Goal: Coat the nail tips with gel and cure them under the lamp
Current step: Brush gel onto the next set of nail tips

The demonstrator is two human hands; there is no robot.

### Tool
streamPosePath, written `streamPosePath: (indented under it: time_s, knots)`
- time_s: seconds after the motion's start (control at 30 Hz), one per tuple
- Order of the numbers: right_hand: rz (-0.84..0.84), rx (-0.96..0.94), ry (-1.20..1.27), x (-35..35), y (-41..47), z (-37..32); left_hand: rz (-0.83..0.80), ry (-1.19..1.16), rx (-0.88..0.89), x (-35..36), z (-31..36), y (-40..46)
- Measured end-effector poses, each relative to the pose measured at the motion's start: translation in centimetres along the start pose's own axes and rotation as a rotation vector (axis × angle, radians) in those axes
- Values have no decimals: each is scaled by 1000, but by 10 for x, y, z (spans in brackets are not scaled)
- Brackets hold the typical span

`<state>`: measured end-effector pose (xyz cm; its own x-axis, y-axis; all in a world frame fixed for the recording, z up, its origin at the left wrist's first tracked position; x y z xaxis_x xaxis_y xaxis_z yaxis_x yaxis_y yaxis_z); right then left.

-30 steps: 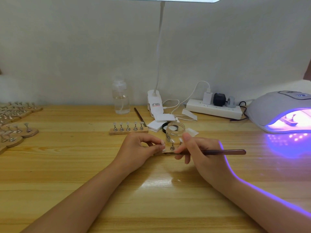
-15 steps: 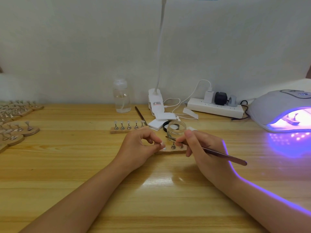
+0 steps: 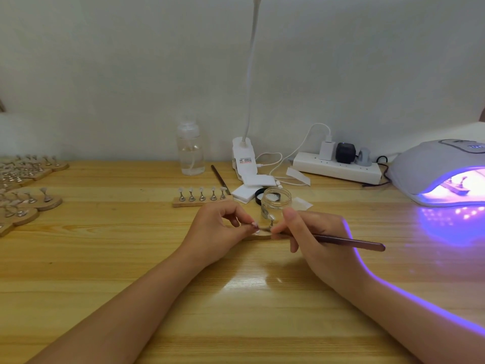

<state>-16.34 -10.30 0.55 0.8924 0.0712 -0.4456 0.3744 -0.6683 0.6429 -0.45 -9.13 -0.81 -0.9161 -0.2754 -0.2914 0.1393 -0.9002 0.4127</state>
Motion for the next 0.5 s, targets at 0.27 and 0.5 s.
streamPosePath:
  time_s: [0.27,0.5]
  knots:
    - [-12,6,42,0,-1,-2,-25,3,0,1,2,0]
    - [60,-25,30,-5,0,-2,-12,-20,-30,0,2,0]
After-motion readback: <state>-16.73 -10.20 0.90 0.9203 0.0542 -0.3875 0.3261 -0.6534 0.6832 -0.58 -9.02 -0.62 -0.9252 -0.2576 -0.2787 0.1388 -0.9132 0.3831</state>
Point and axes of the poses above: each hand's wrist, its own y-axis towards the middle knuckle, its own x-axis out of the palm, z = x × y, the point moved 5 cm from there along y, towards the middle knuckle, and after that the axes turned 9 degrees about -y, right-handed, at the moved point
